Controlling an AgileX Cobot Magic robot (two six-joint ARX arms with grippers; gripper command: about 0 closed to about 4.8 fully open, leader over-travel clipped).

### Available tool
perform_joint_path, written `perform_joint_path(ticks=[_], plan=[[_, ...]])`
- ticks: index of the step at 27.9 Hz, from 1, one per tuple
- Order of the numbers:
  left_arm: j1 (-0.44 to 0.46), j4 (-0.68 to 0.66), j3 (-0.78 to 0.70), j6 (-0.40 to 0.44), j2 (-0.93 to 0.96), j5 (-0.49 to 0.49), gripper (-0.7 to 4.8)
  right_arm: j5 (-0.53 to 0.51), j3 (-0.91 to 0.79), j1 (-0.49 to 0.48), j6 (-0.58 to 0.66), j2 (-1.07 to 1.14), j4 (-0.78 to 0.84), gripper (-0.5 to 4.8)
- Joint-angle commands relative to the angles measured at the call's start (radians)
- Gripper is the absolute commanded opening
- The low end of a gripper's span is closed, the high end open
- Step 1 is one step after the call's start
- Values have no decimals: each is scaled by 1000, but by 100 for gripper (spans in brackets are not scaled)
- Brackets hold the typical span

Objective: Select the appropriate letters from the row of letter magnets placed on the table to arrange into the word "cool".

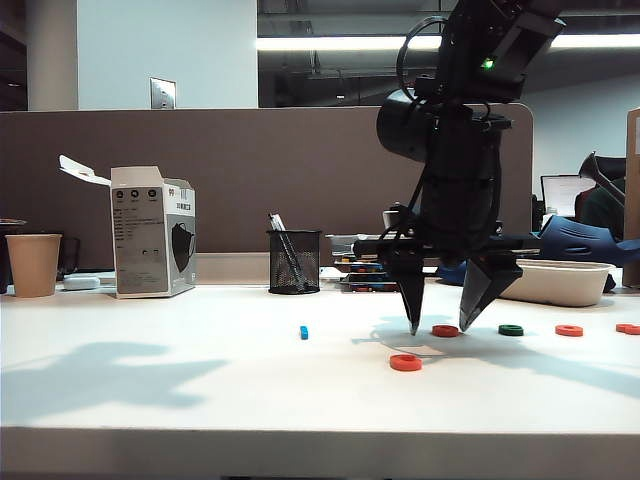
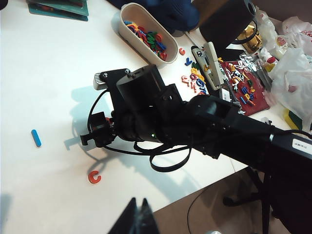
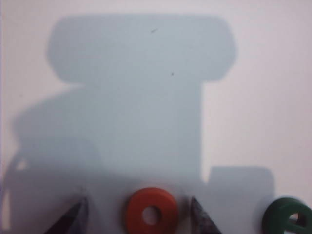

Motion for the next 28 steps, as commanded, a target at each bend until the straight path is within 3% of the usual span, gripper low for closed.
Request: perform_joint_path(ticks=[1,23,25,28], plan=[[-1,13,3,2,-3,1,-3,-11,-2,2,5,8,-30,266],[-1,13,3,2,-3,0,-3,4,-2,2,4,8,-76,258],[0,13,3,2,-3,0,-3,4,-2,2,4,8,-76,223],[0,13,3,2,-3,0,-3,4,-2,2,4,8,-76,216]])
